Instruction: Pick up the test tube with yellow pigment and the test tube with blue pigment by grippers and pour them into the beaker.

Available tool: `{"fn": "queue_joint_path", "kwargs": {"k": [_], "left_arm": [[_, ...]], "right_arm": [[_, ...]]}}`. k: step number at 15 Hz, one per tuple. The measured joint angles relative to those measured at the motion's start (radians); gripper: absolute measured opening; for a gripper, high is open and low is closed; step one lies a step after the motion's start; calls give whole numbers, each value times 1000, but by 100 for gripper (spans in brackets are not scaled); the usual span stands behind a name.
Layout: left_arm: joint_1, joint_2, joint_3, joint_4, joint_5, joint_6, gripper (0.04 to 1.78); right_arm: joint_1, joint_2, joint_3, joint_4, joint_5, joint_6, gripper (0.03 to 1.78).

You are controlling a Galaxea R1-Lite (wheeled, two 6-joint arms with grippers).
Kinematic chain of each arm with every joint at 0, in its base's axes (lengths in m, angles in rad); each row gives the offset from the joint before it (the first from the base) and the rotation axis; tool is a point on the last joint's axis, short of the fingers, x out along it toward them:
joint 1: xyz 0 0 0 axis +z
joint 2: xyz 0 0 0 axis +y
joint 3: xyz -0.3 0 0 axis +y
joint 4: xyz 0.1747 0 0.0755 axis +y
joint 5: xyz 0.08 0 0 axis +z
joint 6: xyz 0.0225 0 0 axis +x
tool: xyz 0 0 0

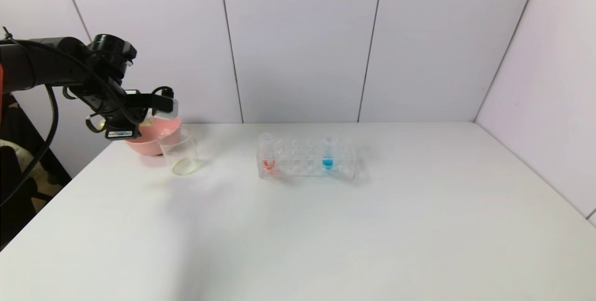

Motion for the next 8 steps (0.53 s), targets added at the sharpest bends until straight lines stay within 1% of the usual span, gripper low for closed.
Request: {"fn": "queue_joint_path", "kwargs": {"k": [2,8], "left_arm": [[-6,1,0,0,24,-4,54],[-15,2,0,0,29,-8,54]], "right_arm": [[0,0,0,0,0,0,171],[0,0,0,0,0,0,171]]}}
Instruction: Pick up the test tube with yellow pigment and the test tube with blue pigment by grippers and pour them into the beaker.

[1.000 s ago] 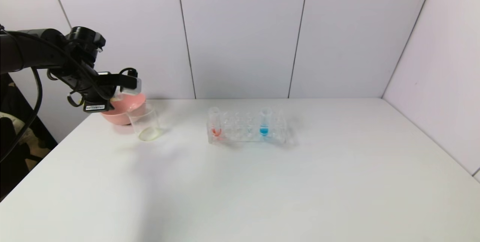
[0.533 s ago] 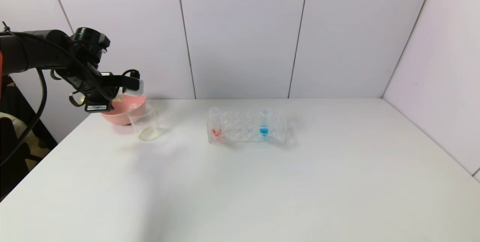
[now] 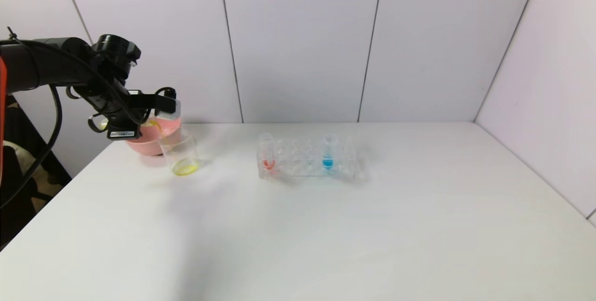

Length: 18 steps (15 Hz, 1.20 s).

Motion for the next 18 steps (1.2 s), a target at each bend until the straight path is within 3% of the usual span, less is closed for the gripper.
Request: {"fn": "queue_joint_path", "kwargs": {"k": [18], "left_arm": [[-25,0,-1,-2,34,-7,54]], "right_arm": [[0,0,0,0,0,0,171]]}}
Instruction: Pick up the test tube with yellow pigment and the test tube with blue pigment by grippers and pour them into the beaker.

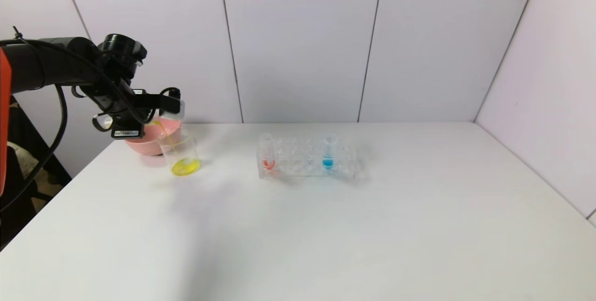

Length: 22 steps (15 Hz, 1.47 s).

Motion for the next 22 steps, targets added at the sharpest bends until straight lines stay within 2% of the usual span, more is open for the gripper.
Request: {"fn": "queue_joint_path", "kwargs": {"k": [22], "left_arm": [[-12,0,0,22,23,-24,54]], "right_arm": [[0,0,0,0,0,0,171]]}}
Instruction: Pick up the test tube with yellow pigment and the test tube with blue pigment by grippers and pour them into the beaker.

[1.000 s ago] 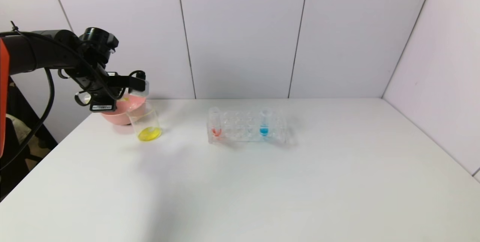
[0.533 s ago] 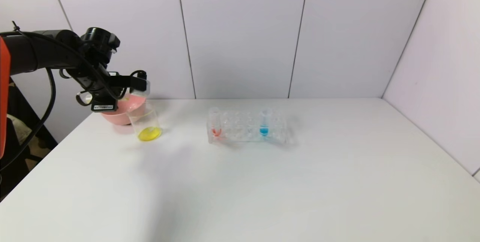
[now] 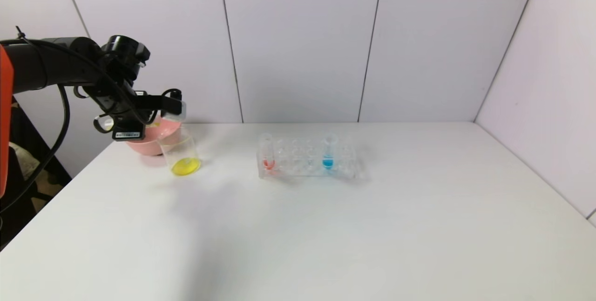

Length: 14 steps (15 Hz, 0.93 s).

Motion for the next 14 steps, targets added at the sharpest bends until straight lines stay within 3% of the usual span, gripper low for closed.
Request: {"fn": "queue_joint_path", "kwargs": {"k": [9,14], "left_arm": [[-25,23,-4,0,103,0,54],[-28,27,-5,1,112,1,54]], "right_arm": [[0,0,0,0,0,0,171],[0,0,0,0,0,0,171]]}}
